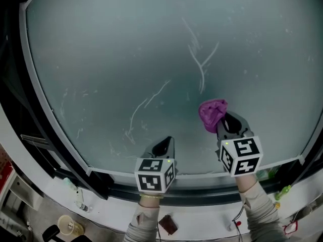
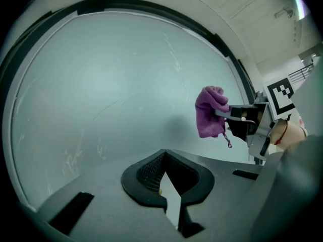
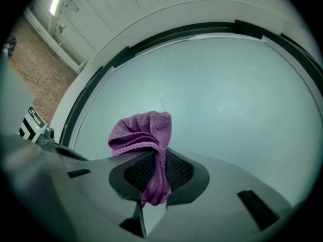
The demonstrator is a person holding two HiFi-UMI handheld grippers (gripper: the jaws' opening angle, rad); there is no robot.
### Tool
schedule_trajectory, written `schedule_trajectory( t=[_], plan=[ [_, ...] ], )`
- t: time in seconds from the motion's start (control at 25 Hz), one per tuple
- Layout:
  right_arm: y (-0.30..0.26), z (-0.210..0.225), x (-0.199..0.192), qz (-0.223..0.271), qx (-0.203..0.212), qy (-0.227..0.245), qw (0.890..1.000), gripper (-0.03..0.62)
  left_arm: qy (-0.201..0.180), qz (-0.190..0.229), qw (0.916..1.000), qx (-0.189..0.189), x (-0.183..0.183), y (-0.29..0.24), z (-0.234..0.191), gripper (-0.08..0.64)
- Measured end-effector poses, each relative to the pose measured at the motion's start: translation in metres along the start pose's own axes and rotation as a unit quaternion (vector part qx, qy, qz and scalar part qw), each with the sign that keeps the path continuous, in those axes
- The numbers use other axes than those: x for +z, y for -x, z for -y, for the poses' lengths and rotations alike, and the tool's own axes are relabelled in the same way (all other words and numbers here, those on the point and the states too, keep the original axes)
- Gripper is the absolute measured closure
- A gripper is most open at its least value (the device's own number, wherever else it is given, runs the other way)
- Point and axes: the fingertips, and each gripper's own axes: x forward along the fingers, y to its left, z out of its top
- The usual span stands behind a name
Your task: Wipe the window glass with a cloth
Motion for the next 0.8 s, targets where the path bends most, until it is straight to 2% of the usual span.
schedule_trajectory(
  t=[0.28,0.48,0.8],
  plan=[
    [-0.025,-0.077,-0.017,-0.011,0.079,-0.014,0.997,0.545,0.013,-0.001,0.9986,0.051,-0.007,0.028,-0.038,0.555],
    [-0.041,-0.122,-0.025,-0.016,0.121,-0.017,0.992,0.545,0.024,0.002,0.9969,0.076,-0.011,0.046,-0.059,0.555],
    [-0.069,-0.162,-0.043,-0.032,0.149,-0.017,0.988,0.545,0.025,0.005,0.9942,0.104,-0.016,0.058,-0.084,0.555]
  ],
)
